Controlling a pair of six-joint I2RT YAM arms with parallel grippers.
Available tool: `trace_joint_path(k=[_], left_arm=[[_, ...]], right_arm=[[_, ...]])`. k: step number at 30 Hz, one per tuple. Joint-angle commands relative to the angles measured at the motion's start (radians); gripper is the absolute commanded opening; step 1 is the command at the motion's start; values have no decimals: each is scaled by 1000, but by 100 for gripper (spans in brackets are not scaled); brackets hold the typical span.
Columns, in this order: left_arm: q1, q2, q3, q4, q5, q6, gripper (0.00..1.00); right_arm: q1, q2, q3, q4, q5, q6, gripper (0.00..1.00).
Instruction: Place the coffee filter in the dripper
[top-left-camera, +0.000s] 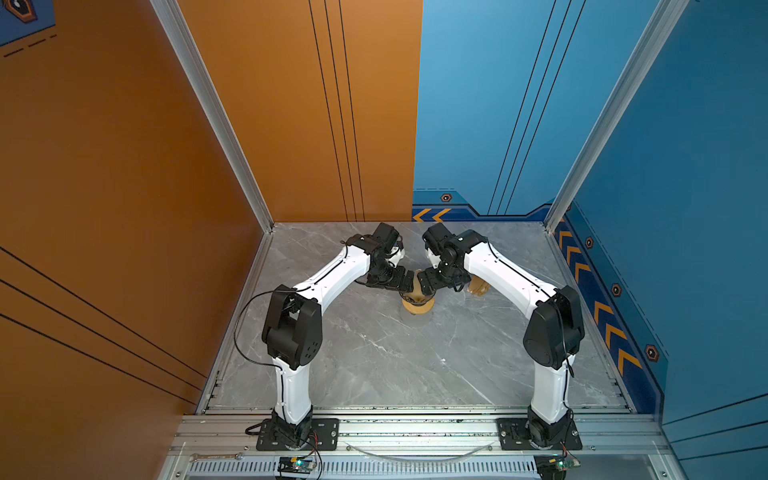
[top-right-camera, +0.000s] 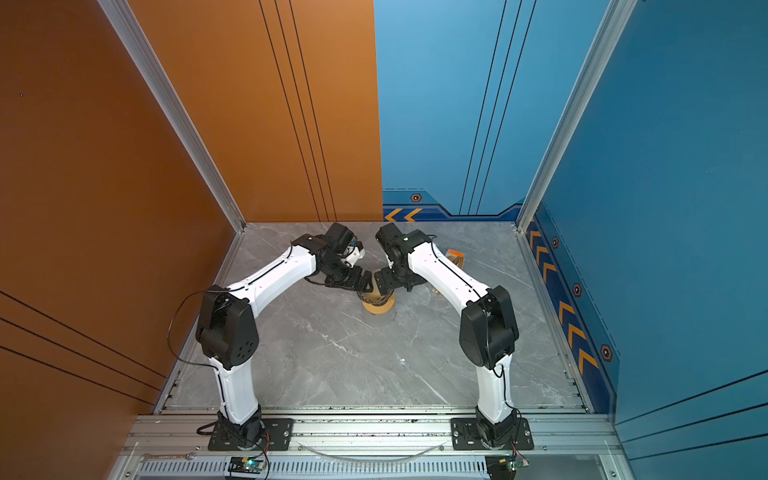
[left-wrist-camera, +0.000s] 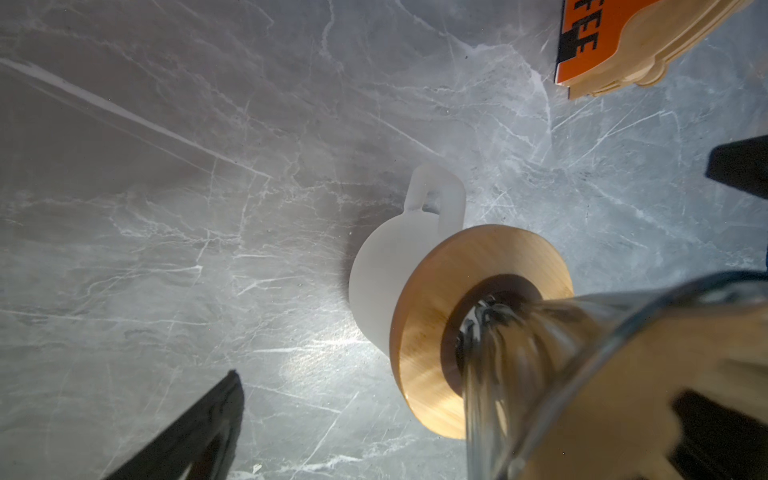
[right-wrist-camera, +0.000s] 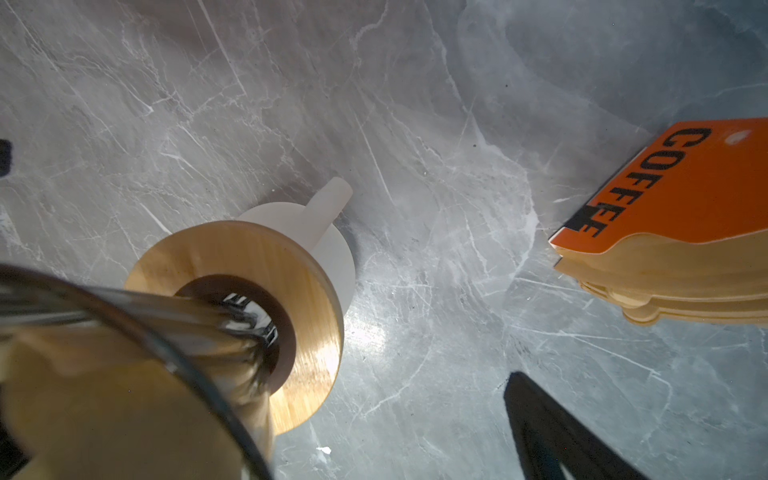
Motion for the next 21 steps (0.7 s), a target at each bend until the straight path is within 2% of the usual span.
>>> trace_joint_path(k=[1, 21], left_arm=[[-4, 14, -4, -33, -28, 15, 98], [-7, 28, -3, -35, -28, 15, 98]], right_arm=[[6, 11, 9, -13, 23, -11, 99], [-3, 6, -80, 36, 14, -5, 98]])
